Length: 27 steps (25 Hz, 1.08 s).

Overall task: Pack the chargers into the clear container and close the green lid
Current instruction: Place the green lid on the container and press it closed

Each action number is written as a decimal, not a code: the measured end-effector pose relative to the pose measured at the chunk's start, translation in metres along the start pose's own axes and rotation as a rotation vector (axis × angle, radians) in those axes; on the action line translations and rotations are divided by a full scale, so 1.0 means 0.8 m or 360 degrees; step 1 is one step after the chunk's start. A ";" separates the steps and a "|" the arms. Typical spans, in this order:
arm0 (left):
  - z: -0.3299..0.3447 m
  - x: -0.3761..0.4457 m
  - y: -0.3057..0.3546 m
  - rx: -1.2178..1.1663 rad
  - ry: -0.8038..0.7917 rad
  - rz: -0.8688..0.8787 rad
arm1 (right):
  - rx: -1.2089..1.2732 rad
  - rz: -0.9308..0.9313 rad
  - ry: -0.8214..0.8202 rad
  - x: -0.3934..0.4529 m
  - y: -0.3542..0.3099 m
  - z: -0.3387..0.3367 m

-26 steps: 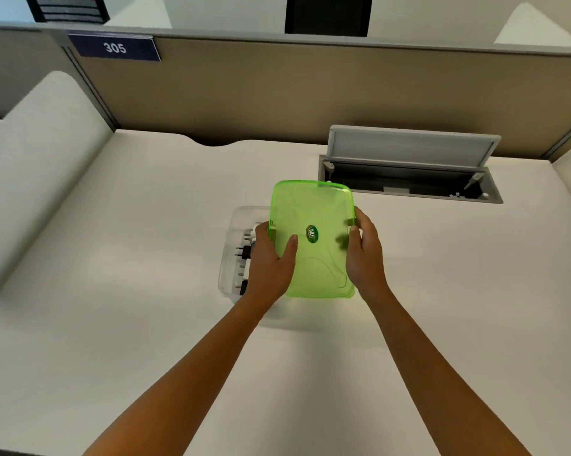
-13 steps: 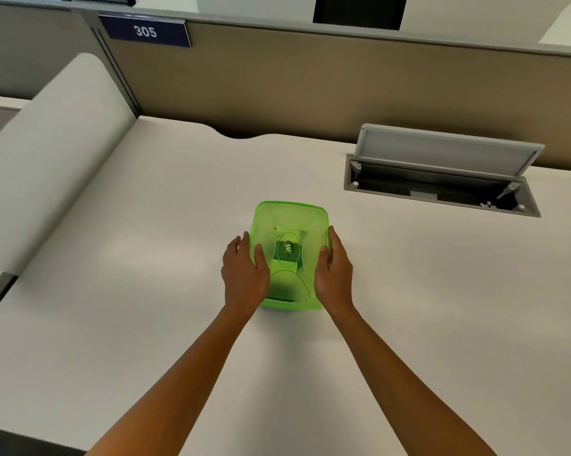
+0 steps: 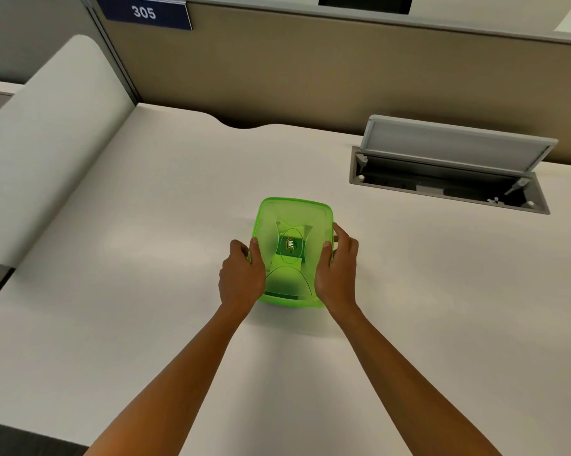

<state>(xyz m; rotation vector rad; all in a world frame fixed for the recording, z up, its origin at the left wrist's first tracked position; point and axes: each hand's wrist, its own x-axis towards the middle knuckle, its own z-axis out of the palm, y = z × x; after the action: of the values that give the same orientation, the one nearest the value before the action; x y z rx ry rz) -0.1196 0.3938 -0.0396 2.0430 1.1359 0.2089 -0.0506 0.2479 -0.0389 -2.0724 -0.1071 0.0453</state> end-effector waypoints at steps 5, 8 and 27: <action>-0.001 0.010 0.003 -0.0112 -0.0073 0.0020 | -0.0046 0.0089 -0.0010 0.003 0.002 0.002; -0.001 0.018 0.006 -0.0111 -0.0111 0.0030 | -0.0077 0.0120 -0.0031 0.009 0.001 0.002; 0.005 0.085 0.043 0.0285 -0.0179 0.0058 | -0.0536 0.0244 -0.0257 0.086 -0.010 -0.012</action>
<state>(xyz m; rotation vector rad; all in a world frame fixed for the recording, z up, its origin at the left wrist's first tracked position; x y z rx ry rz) -0.0554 0.4346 -0.0332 2.2038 1.0814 0.0098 0.0184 0.2499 -0.0262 -2.4083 -0.0569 0.3070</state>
